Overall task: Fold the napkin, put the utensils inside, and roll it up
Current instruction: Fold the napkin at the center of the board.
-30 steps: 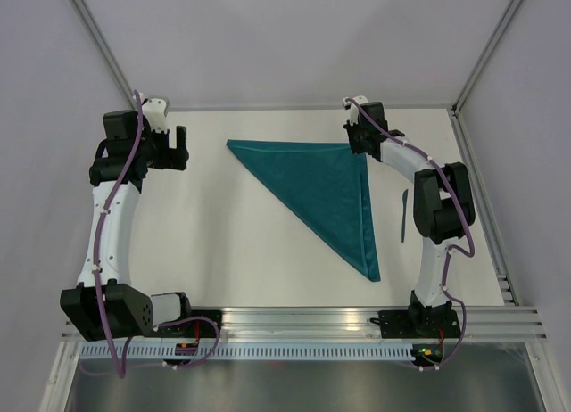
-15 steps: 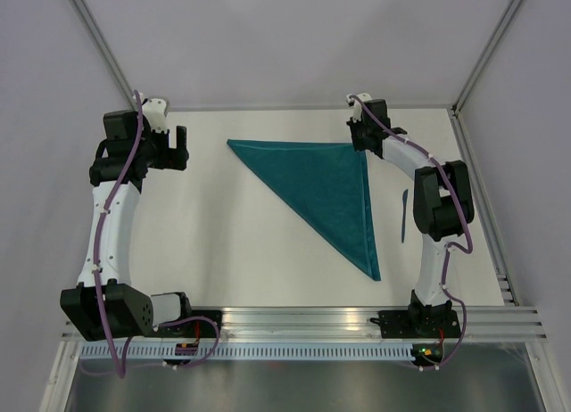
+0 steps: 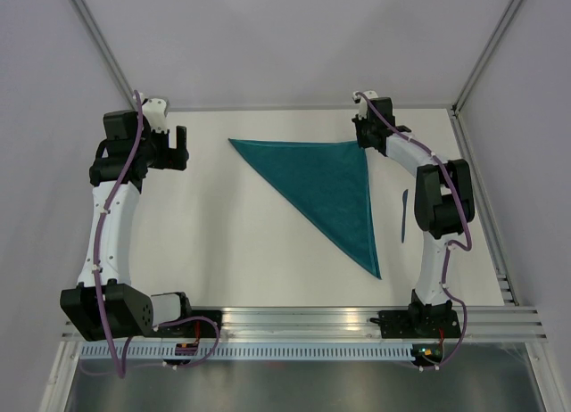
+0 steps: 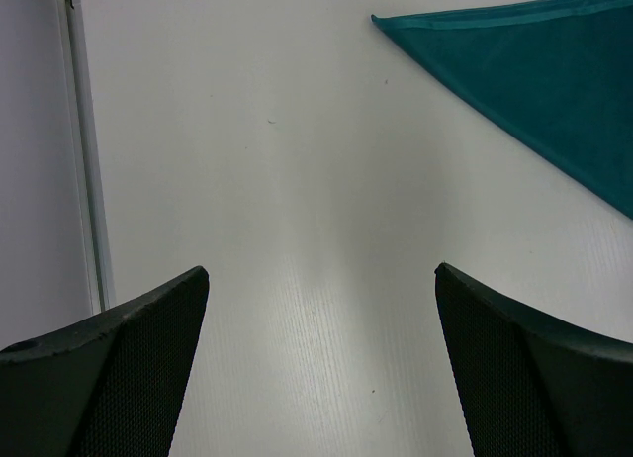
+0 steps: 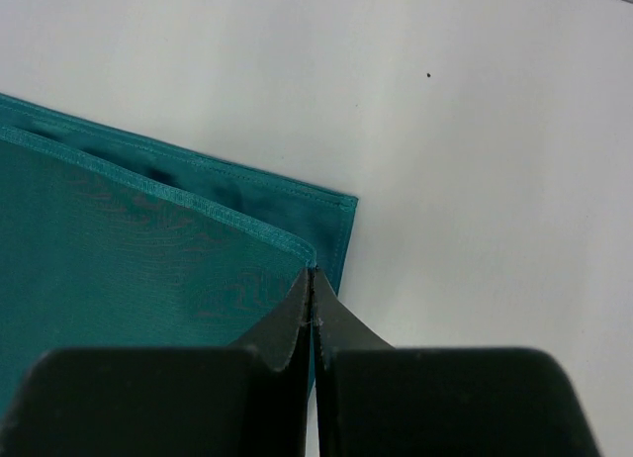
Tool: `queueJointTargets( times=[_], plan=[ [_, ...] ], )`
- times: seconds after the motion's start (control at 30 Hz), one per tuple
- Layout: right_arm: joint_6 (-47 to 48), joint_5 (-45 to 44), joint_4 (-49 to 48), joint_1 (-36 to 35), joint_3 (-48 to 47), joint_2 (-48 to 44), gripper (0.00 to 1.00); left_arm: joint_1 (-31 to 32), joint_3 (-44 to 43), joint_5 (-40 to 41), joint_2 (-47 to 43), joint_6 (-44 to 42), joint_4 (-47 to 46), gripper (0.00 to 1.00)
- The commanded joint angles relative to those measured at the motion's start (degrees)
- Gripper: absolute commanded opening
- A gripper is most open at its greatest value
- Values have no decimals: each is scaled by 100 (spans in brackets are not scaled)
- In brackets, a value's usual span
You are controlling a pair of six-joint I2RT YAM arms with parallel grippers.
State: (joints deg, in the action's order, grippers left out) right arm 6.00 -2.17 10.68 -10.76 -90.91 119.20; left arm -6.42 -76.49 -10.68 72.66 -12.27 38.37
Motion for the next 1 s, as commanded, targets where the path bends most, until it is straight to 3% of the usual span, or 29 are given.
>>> queueJointTargets(
  times=[0.0, 0.97],
  plan=[
    [-73, 33, -118, 31, -243, 104, 1, -26, 37, -57, 11, 181, -198, 98],
    [-73, -55, -31, 101, -577, 411, 0, -26, 134, -92, 28, 164, -233, 98]
  ],
)
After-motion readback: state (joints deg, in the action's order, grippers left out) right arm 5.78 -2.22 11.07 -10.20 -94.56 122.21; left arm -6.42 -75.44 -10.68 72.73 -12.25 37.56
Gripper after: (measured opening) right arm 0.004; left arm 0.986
